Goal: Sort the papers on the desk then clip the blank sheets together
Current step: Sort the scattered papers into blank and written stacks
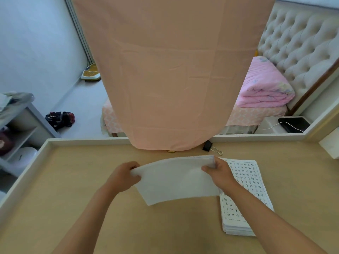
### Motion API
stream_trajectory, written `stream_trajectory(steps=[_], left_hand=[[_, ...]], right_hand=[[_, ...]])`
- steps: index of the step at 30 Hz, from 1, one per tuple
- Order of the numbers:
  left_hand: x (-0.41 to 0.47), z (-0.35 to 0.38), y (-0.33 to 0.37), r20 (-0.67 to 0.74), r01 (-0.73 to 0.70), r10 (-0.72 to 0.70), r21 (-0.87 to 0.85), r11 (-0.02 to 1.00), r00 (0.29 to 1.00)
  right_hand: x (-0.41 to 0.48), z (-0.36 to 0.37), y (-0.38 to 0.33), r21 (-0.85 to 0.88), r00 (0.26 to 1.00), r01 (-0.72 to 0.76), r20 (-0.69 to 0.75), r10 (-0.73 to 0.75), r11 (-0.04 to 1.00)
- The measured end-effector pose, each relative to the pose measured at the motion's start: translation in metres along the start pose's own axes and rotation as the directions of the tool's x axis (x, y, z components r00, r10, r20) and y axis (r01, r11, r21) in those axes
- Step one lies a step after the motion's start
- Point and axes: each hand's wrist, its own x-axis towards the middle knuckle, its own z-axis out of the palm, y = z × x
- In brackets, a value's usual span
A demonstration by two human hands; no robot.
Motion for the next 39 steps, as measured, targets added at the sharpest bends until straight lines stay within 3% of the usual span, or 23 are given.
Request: stream_trajectory(steps=[1, 3, 4, 6, 9, 15, 19, 21, 24, 26, 28, 30, 33, 36, 39], left_hand=[[-0.004, 0.001, -0.003, -0.057, 0.043, -0.058, -0.228, 0.973, 0.997], [-0.013, 0.006, -0.001, -0.147, 0.057, -0.183, -0.609, 0.791, 0.972], [-0.016, 0.012, 0.001, -0.163, 0.044, -0.226, -0.711, 0.702, 0.96], [-0.021, 0.029, 0.004, -0.163, 0.04, -0.254, -0.765, 0.643, 0.953], [-0.027, 0.057, 0.002, -0.16, 0.076, -0.3, -0.761, 0.644, 0.94], [-0.028, 0.076, -0.003, -0.248, 0.035, -0.306, -0.721, 0.692, 0.919], [-0.026, 0.078, -0.008, -0.239, 0.053, -0.32, -0.721, 0.691, 0.917], [-0.022, 0.065, -0.015, -0.253, 0.046, -0.285, -0.669, 0.742, 0.925], [-0.011, 0.031, -0.023, -0.238, -0.008, -0.092, -0.387, 0.922, 0.967], [0.001, 0.004, -0.02, -0.142, -0.056, 0.037, -0.133, 0.989, 0.989], [0.014, -0.015, -0.01, 0.032, -0.092, 0.087, 0.194, 0.977, 0.996], [0.023, -0.02, 0.007, 0.163, -0.172, 0.111, 0.435, 0.884, 0.98], [0.03, -0.004, 0.038, 0.26, -0.309, 0.236, 0.291, 0.906, 0.936], [0.03, 0.011, 0.058, 0.226, -0.404, 0.37, 0.128, 0.906, 0.901], [0.038, 0.015, 0.051, 0.132, -0.373, 0.374, -0.03, 0.927, 0.918]], right_hand=[[-0.001, 0.001, 0.003, 0.027, 1.0, -0.014, -0.022, 0.015, 1.0], [-0.002, 0.007, 0.01, 0.091, 0.997, -0.041, -0.055, 0.046, 0.995], [-0.003, 0.013, 0.014, 0.104, 0.997, -0.052, -0.057, 0.058, 0.993], [-0.008, 0.025, 0.026, 0.062, 0.997, -0.073, -0.023, 0.075, 0.995], [-0.02, 0.041, 0.04, 0.01, 0.995, -0.096, 0.033, 0.096, 0.995], [-0.016, 0.044, 0.054, 0.015, 0.99, -0.102, -0.092, 0.103, 0.995], [-0.017, 0.056, 0.051, -0.049, 0.992, -0.096, -0.084, 0.092, 0.994], [-0.016, 0.058, 0.05, -0.06, 0.99, -0.102, -0.099, 0.096, 0.993], [-0.013, 0.06, 0.048, -0.082, 0.994, -0.075, -0.091, 0.067, 0.994], [-0.011, 0.06, 0.043, -0.093, 0.994, -0.05, -0.101, 0.041, 0.994], [-0.008, 0.059, 0.034, -0.1, 0.995, -0.019, -0.095, 0.01, 0.995], [-0.006, 0.058, 0.023, -0.135, 0.998, 0.006, -0.056, -0.013, 0.991], [-0.003, 0.06, 0.002, -0.235, 0.996, 0.089, 0.027, -0.085, 0.968], [-0.005, 0.057, -0.023, -0.303, 0.982, 0.188, 0.05, -0.181, 0.934], [-0.006, 0.043, -0.03, -0.272, 0.956, 0.21, -0.143, -0.255, 0.939]])
